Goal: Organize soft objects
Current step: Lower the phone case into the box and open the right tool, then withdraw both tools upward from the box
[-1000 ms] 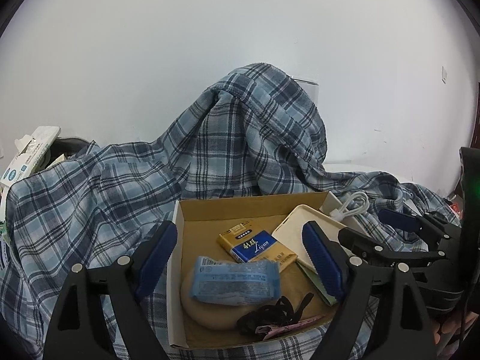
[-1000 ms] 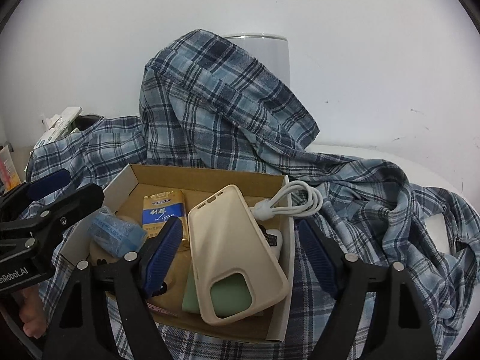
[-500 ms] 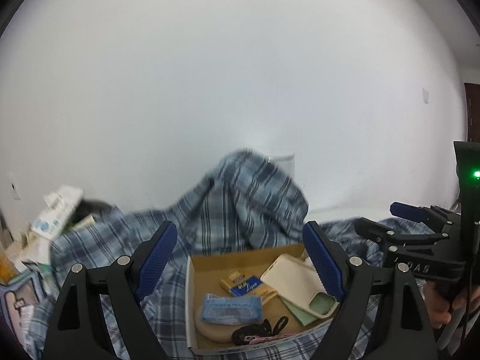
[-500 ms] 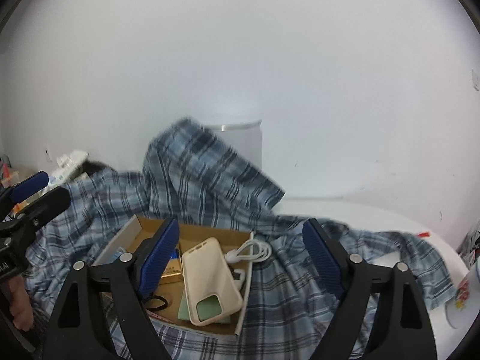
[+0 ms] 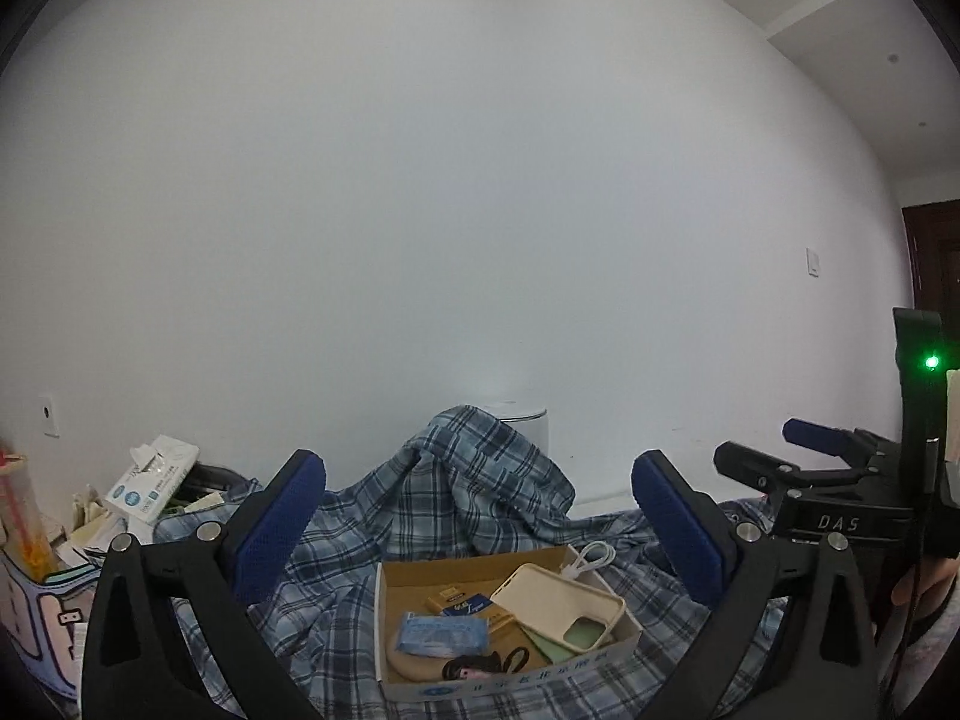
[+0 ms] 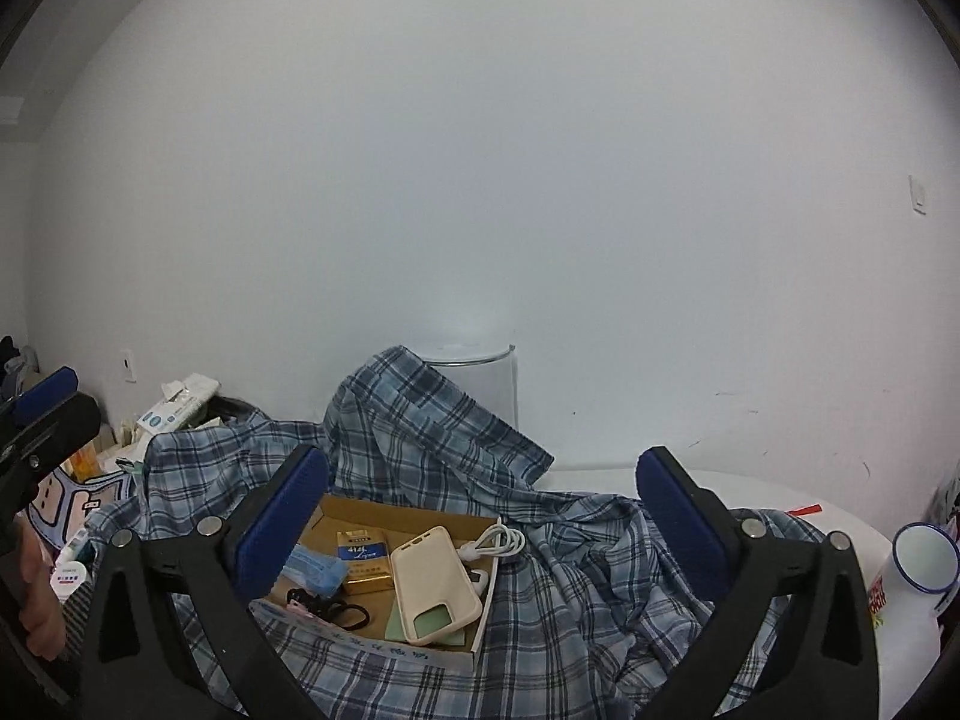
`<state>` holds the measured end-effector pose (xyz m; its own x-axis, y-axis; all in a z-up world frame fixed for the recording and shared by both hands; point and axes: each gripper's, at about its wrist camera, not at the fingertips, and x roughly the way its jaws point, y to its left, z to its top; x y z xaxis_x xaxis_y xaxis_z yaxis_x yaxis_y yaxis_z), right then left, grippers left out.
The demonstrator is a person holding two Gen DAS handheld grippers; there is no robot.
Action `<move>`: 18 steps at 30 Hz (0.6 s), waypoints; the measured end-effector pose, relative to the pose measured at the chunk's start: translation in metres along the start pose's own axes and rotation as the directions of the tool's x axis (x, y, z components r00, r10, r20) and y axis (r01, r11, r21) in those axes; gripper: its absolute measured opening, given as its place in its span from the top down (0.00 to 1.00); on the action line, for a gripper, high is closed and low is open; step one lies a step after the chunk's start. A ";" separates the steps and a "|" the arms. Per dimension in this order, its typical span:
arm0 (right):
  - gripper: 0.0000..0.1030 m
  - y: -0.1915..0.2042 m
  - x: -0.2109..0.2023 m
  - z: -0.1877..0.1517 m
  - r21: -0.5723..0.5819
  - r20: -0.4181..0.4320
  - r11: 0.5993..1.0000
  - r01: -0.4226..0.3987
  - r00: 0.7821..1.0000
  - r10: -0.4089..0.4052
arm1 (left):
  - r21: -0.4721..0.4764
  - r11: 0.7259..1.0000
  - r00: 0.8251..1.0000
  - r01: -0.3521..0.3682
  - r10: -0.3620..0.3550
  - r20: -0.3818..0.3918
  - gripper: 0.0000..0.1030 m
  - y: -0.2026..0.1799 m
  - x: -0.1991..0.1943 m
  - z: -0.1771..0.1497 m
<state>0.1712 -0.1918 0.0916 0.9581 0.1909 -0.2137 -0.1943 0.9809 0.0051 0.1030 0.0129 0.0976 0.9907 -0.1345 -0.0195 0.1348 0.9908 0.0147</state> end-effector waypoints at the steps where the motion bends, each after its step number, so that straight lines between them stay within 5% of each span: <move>1: 0.00 0.001 -0.003 -0.002 -0.004 0.005 1.000 0.003 1.000 -0.003 | -0.001 1.000 1.000 -0.007 0.007 0.007 0.00 0.000 -0.004 -0.002; 18: 0.00 0.002 -0.017 -0.071 -0.032 -0.033 0.999 -0.009 0.999 0.008 | 0.069 0.997 0.999 -0.025 0.027 -0.027 0.00 -0.014 -0.026 -0.077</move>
<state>0.1397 -0.1953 0.0254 0.9491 0.1972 -0.2456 -0.2094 0.9775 -0.0244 0.0736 0.0042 0.0212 0.9931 -0.1075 -0.0461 0.1111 0.9902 0.0842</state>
